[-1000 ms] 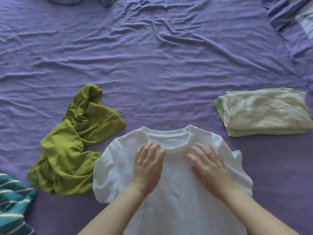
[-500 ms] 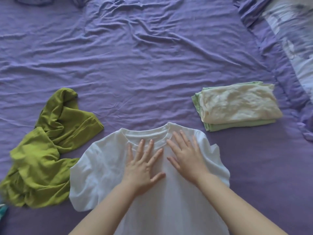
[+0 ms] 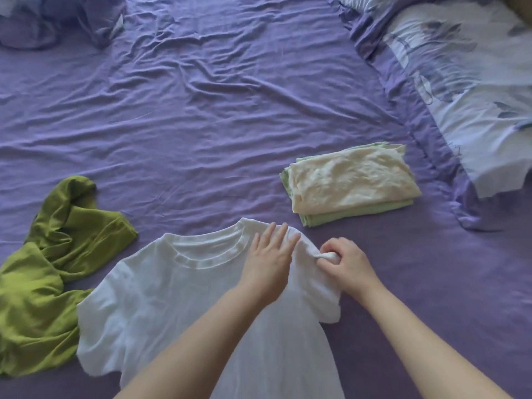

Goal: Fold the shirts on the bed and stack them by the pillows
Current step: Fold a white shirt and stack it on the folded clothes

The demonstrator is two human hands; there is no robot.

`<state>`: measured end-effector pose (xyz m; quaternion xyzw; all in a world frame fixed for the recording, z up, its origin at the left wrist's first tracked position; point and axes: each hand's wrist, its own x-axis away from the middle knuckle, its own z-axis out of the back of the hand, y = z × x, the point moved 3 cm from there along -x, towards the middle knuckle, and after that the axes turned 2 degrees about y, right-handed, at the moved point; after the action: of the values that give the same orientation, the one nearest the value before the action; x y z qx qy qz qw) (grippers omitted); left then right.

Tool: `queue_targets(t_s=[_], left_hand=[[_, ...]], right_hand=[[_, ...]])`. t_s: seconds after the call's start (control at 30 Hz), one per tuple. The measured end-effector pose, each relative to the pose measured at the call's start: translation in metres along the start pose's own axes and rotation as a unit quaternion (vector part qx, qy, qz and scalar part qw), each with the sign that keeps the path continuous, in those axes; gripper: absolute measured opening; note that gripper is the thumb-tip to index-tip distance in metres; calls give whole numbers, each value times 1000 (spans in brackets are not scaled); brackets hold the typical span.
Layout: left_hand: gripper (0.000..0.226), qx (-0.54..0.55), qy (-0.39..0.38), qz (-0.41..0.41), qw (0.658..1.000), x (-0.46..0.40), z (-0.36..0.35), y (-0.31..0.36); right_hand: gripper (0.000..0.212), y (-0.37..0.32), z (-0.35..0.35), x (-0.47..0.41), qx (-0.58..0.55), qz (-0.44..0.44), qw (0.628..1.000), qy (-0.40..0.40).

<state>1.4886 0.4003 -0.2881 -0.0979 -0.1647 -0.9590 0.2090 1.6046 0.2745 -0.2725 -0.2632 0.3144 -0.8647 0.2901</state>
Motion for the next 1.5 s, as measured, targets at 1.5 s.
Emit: queue_targets(t_s=[1.5], left_hand=[[82, 32, -45, 35, 998, 49, -40, 31]], right_hand=[[53, 17, -2, 49, -58, -35, 989, 130]])
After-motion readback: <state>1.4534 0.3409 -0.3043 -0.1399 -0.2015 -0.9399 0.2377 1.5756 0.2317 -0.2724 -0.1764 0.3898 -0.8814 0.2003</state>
